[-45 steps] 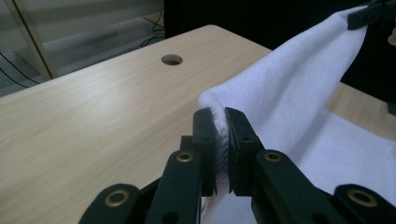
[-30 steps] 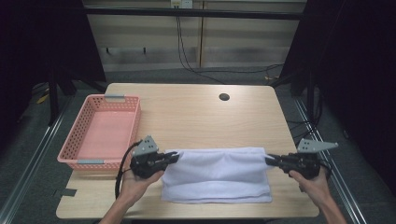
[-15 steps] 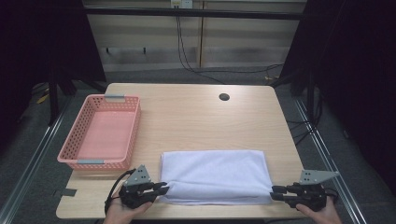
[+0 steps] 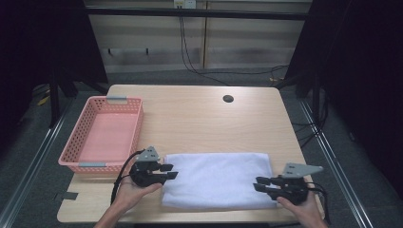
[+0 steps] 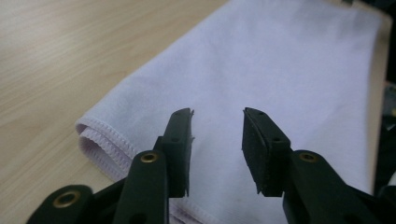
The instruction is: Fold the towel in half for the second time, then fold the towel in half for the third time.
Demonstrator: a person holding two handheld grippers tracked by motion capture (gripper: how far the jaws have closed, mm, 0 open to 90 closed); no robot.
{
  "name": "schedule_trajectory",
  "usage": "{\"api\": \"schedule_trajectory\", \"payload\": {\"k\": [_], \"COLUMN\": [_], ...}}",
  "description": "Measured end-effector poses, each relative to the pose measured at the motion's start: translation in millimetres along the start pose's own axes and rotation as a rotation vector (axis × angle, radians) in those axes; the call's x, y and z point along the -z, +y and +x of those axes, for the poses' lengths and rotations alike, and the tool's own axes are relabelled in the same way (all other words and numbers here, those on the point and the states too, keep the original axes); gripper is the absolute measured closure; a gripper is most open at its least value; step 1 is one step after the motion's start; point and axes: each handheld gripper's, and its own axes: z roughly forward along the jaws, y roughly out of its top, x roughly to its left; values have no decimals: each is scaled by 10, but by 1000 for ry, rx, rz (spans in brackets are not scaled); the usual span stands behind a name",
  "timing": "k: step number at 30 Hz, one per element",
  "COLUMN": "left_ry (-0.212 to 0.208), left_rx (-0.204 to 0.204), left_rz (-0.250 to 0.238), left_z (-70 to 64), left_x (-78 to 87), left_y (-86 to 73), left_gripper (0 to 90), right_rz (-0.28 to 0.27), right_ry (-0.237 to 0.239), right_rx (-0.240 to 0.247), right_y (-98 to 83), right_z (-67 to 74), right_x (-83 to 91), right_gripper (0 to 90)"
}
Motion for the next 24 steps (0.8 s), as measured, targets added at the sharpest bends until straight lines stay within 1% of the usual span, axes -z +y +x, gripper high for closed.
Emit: {"api": "schedule_trajectory", "payload": {"k": [1, 2, 3, 4, 5, 6, 7, 8, 9, 10, 11, 12, 13, 14, 15, 17, 19, 20, 22, 23, 24], "left_ry": [-9, -4, 3, 21, 19, 33, 28, 26, 27, 35, 38, 43, 49, 52, 44, 20, 13, 18, 10, -2, -26], "left_rx": [24, 15, -2, -1, 13, 2, -17, -6, -2, -4, -8, -2, -2, -5, -5, 18, 7, -2, -14, 7, 23], "left_rz": [0, 20, 42, 59, 73, 98, 83, 82, 86, 82, 82, 81, 85, 79, 75, 71, 76, 82, 87, 84, 75], "left_z": [35, 49, 58, 76, 106, 118, 122, 125, 130, 123, 115, 102, 87, 64, 53, 42, 5, -25, -44, -38, -31], "left_x": [-32, -61, -96, -133, -178, -228, -240, -244, -249, -260, -274, -287, -296, -312, -325, -351, -382, -387, -371, -353, -333], "left_y": [-23, -41, -55, -66, -82, -102, -113, -109, -104, -101, -95, -88, -82, -79, -77, -66, -42, -32, -22, -15, -1], "left_gripper": [642, 644, 649, 657, 661, 682, 698, 700, 702, 705, 708, 709, 708, 708, 707, 708, 707, 705, 663, 661, 652], "right_rz": [4, 17, 36, 45, 56, 65, 80, 105, 121, 138, 155, 180, 194, 195, 196, 194, 191, 196, 185, 173, 145], "right_ry": [0, 13, 22, 20, 30, 40, 45, 35, 34, 45, 29, 24, 17, 9, 11, 8, 7, -17, -31, -30, -15], "right_rx": [0, -11, 3, 14, 5, 6, 19, 42, 52, 55, 60, 66, 73, 77, 73, 73, 49, 56, 50, 39, 32], "right_y": [20, 38, 58, 78, 98, 119, 138, 152, 153, 146, 131, 114, 96, 81, 63, 20, -10, -15, -29, -27, -19], "right_z": [29, 56, 82, 110, 122, 134, 148, 171, 177, 177, 177, 167, 162, 154, 140, 97, 55, 55, 81, 111, 144], "right_x": [-91, -176, -258, -332, -409, -486, -563, -647, -690, -742, -777, -793, -790, -773, -750, -694, -640, -608, -549, -509, -459], "right_gripper": [710, 710, 707, 690, 683, 673, 664, 652, 648, 648, 637, 635, 636, 636, 638, 640, 643, 626, 551, 540, 540]}}
